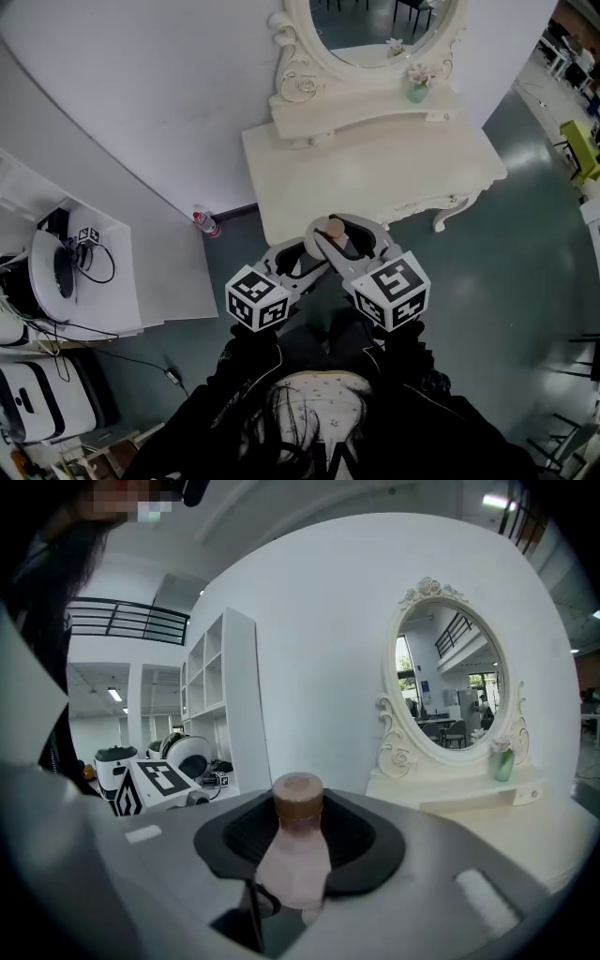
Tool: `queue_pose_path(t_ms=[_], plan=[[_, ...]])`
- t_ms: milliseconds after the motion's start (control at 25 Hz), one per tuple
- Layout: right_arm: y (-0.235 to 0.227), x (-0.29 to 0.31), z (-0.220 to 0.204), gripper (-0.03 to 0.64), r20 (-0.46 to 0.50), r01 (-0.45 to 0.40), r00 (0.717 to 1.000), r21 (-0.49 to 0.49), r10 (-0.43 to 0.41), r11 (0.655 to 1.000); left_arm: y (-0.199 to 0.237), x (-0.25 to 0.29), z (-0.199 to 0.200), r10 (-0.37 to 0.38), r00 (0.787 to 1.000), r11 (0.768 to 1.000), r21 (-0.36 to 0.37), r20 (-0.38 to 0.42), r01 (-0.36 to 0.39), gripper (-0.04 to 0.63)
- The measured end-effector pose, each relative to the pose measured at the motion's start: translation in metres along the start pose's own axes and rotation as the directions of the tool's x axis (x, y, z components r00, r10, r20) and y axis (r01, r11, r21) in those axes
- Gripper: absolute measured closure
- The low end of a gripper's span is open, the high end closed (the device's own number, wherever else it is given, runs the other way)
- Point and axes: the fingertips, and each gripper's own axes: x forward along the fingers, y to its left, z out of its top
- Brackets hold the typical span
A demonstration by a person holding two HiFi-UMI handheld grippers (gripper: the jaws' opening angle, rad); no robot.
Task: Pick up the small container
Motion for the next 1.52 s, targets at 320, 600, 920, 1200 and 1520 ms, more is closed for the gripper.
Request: queue_pose_path(t_ms=[320, 600, 920, 1200, 1520], plan=[[0.047, 0.006, -0.014, 0.471, -0.015, 0.062, 0.998, 0.009, -0.061, 0.998, -0.004, -0.044, -0.023, -0.057, 0.998, 0.998, -0.003, -0.029, 0.056, 0.365], [0.064, -0.010, -0.026, 0.471, -0.023, 0.108, 0.994, 0.023, -0.107, 0.994, -0.022, -0.055, -0.041, -0.097, 0.994, 0.995, -0.007, -0.051, 0.097, 0.365], [0.071, -0.034, -0.034, 0.471, -0.011, 0.114, 0.993, 0.036, -0.114, 0.993, -0.046, -0.056, -0.051, -0.099, 0.993, 0.995, -0.005, -0.062, 0.099, 0.365], [0.075, -0.070, -0.038, 0.470, -0.013, 0.089, 0.996, 0.030, -0.088, 0.996, -0.081, -0.049, -0.058, -0.073, 0.996, 0.997, -0.010, -0.059, 0.073, 0.365], [0.082, -0.127, -0.048, 0.471, -0.007, 0.046, 0.999, 0.024, -0.046, 0.999, -0.137, -0.039, -0.072, -0.030, 0.998, 0.999, -0.014, -0.050, 0.030, 0.365]])
